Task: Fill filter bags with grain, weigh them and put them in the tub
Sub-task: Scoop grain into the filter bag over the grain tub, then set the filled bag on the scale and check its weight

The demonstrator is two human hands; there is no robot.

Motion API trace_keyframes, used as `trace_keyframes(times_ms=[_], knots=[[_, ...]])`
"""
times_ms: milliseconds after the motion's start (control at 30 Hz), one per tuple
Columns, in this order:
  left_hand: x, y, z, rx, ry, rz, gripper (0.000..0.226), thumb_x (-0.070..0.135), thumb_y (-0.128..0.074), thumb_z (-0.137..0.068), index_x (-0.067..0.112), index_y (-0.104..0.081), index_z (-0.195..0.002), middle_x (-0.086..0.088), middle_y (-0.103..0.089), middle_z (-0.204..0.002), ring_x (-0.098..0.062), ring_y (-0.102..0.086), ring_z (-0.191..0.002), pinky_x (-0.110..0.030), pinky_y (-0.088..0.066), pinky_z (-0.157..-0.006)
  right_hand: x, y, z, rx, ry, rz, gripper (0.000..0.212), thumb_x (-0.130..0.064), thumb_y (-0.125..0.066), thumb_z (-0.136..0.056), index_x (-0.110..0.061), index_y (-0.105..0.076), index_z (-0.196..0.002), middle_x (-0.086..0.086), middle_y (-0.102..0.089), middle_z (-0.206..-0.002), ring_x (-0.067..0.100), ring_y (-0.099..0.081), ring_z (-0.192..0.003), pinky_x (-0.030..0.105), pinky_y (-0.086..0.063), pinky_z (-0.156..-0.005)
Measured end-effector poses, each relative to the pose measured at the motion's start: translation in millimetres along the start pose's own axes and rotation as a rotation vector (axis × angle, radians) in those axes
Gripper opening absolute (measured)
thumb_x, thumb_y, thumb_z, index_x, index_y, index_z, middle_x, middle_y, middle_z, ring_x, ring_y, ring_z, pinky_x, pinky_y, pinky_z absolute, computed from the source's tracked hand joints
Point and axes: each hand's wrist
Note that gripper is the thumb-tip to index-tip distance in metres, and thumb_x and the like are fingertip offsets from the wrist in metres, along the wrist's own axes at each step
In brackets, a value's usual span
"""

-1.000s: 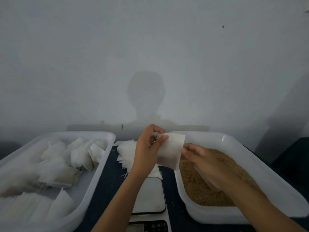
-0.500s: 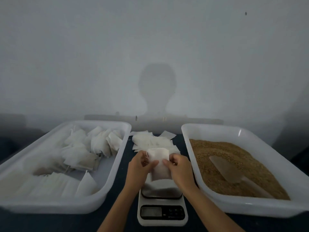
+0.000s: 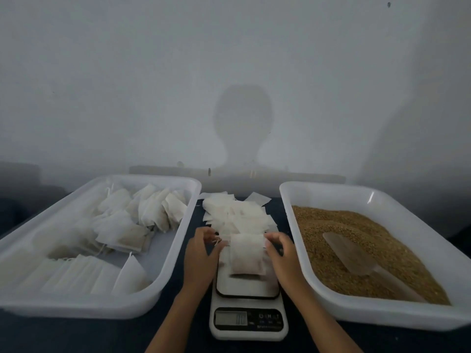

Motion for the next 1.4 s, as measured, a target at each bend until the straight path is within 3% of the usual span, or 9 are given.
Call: trace_keyframes(times_ms=[133,367,733,867,1000,1167,1300,1400], knots=[[-14,9,2,0.094,0.087,0.07,0.02,0.001,-0.063,-0.085,0.011,-0.055,-0.1,0.0,-0.061,-0.093,-0.004,-0.058,-0.086,-0.009,-0.043,-0.075,9,3,8,0.023,-0.106,-0.197,0.021,-0.009,-0.05,-0.096,-0.008,-0.056,-0.116,0.005,-0.059,-0.117,0.014,-0.054,-0.111,0.021,-0.042,-0.094],[-21,10,0,0.127,0.096,0.063,0.024,-0.009,-0.06,-0.083,0.01,-0.055,-0.096,0.005,-0.057,-0.086,0.002,-0.054,-0.08,-0.001,-0.041,-0.072,15,4,16,0.015,-0.119,-0.287,0.026,-0.007,-0.045,-0.097,-0.001,-0.053,-0.121,0.007,-0.061,-0.113,0.004,-0.057,-0.099,0.006,-0.045,-0.081],[-19,8,2,0.11,0.084,0.062,0.022,-0.007,-0.06,-0.083,0.011,-0.055,-0.094,0.005,-0.057,-0.087,-0.001,-0.055,-0.081,-0.001,-0.04,-0.071,19,2,17,-0.012,-0.112,-0.337,0.02,-0.006,-0.045,-0.097,-0.006,-0.054,-0.115,0.002,-0.062,-0.105,0.001,-0.058,-0.096,0.009,-0.046,-0.08],[-15,4,-2,0.102,0.125,0.098,0.02,-0.005,-0.058,-0.086,0.013,-0.055,-0.095,0.007,-0.059,-0.088,-0.004,-0.056,-0.083,-0.002,-0.041,-0.069,18,-1,8,-0.027,-0.108,-0.286,0.023,-0.004,-0.045,-0.096,0.001,-0.053,-0.118,0.01,-0.062,-0.11,0.016,-0.058,-0.104,0.017,-0.046,-0.087],[-1,-6,-17,-0.127,0.302,0.155,0.017,0.011,-0.06,-0.089,0.017,-0.051,-0.102,-0.002,-0.063,-0.101,-0.013,-0.059,-0.092,-0.02,-0.044,-0.076,10,-7,-9,-0.05,-0.123,-0.238,0.021,-0.005,-0.05,-0.094,-0.005,-0.055,-0.115,0.007,-0.061,-0.107,0.017,-0.058,-0.102,0.017,-0.044,-0.083],[23,-18,-33,-0.451,0.315,-0.065,0.065,0.033,-0.073,-0.079,0.019,-0.036,-0.13,0.005,-0.047,-0.117,-0.01,-0.047,-0.106,-0.021,-0.04,-0.085,-6,-15,-24,-0.126,-0.106,-0.074,0.028,-0.009,-0.061,-0.089,-0.013,-0.053,-0.116,0.006,-0.062,-0.098,0.015,-0.058,-0.089,0.017,-0.044,-0.07],[35,-20,-36,-0.555,0.245,-0.236,0.084,0.034,-0.078,-0.072,0.019,-0.026,-0.136,-0.003,-0.047,-0.128,-0.017,-0.048,-0.115,-0.027,-0.041,-0.093,-20,-20,-28,-0.106,-0.049,-0.022,0.037,0.001,-0.063,-0.084,-0.013,-0.051,-0.116,0.011,-0.064,-0.081,0.018,-0.062,-0.078,0.013,-0.043,-0.063],[45,-14,-38,-0.544,0.196,-0.389,0.069,0.031,-0.075,-0.076,0.021,-0.033,-0.13,-0.003,-0.056,-0.119,-0.021,-0.053,-0.111,-0.032,-0.042,-0.094,-34,-25,-30,-0.068,-0.026,-0.019,0.033,0.003,-0.06,-0.085,-0.014,-0.053,-0.113,0.008,-0.064,-0.081,0.013,-0.061,-0.077,0.011,-0.041,-0.059]])
Point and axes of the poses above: each hand's wrist, its own z-axis away from the middle knuckle, its own y-axis out of the back of the hand, x = y × z
